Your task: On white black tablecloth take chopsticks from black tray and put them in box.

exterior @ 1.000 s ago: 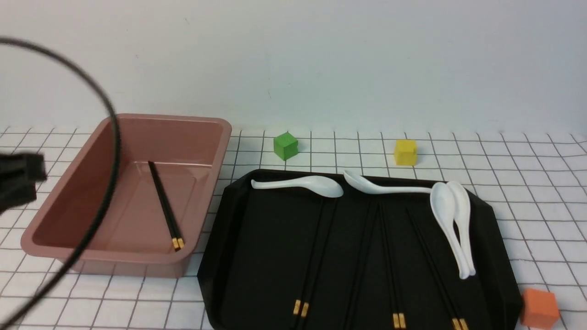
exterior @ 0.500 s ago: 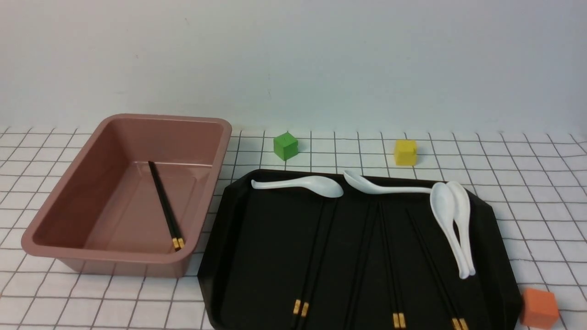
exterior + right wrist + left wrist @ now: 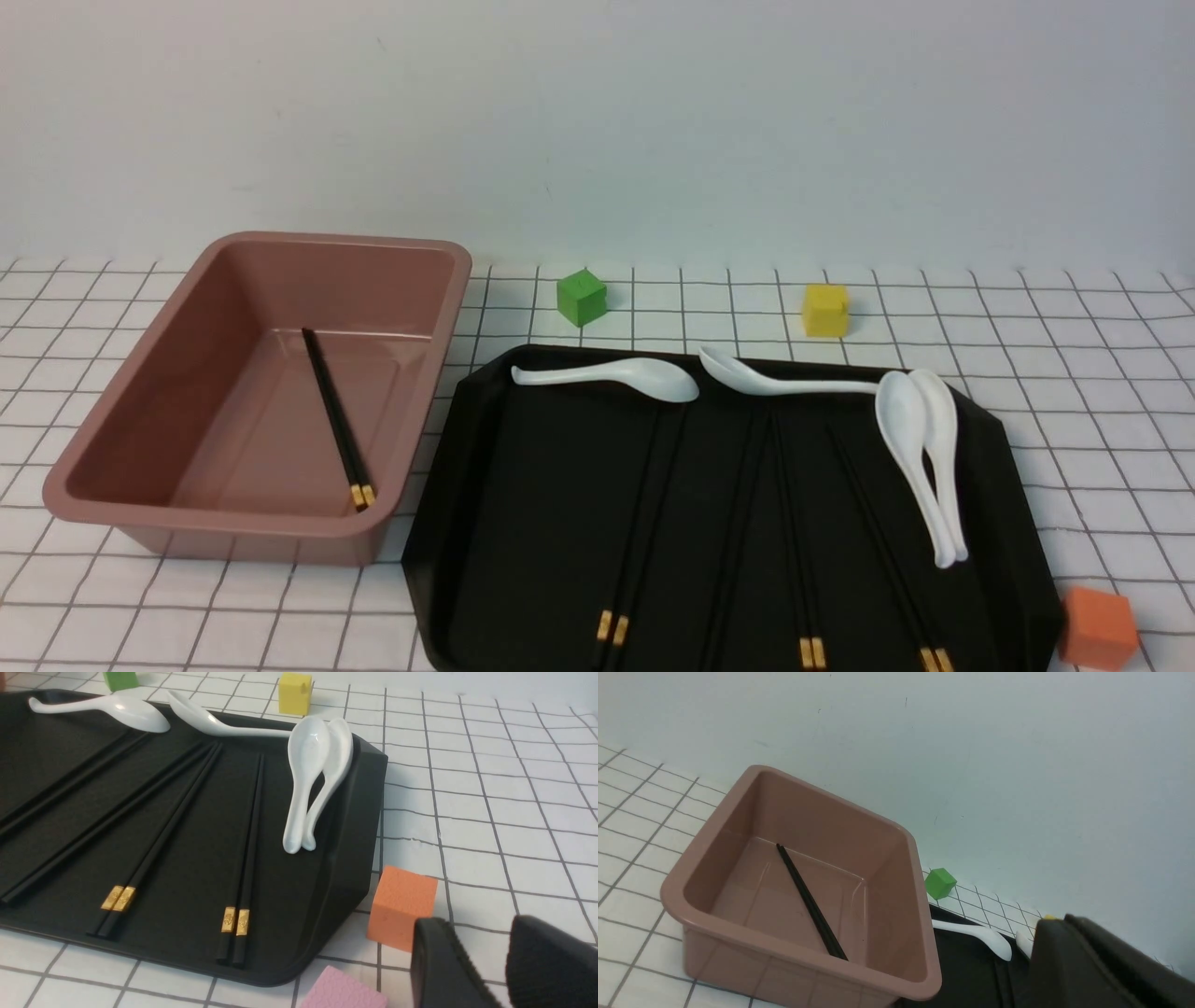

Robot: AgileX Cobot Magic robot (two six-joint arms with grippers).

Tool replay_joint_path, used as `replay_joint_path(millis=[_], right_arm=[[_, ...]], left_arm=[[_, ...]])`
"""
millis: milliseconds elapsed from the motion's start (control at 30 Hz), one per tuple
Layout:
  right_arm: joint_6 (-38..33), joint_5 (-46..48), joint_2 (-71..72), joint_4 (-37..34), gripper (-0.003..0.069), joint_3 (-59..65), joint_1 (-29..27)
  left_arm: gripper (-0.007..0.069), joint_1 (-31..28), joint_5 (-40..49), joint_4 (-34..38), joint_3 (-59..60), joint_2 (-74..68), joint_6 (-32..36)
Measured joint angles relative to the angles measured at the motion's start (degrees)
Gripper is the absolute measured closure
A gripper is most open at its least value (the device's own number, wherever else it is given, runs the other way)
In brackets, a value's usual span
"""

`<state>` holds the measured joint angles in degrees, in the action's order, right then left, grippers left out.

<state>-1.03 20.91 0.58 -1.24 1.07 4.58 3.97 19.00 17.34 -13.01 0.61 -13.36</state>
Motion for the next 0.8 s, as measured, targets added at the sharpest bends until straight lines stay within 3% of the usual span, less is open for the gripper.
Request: replay_joint_path(millis=[233,533,800], right_arm=[[0.0,0.0,0.0,0.0,0.0419,0.0,0.0],[0.0,0.0,0.0,0.0,0.0419,0.0,0.0],[0.0,0.0,0.0,0.0,0.0419,0.0,0.0]], left_arm=[[0.0637,0.0,-0.7,-0.2,1.5,0.1,0.0],[0.0636,0.0,-0.3,-10.0,13.0,0.1,0.1],[0.063,0.0,2.6,-10.9,14.7,0.1,0.1]])
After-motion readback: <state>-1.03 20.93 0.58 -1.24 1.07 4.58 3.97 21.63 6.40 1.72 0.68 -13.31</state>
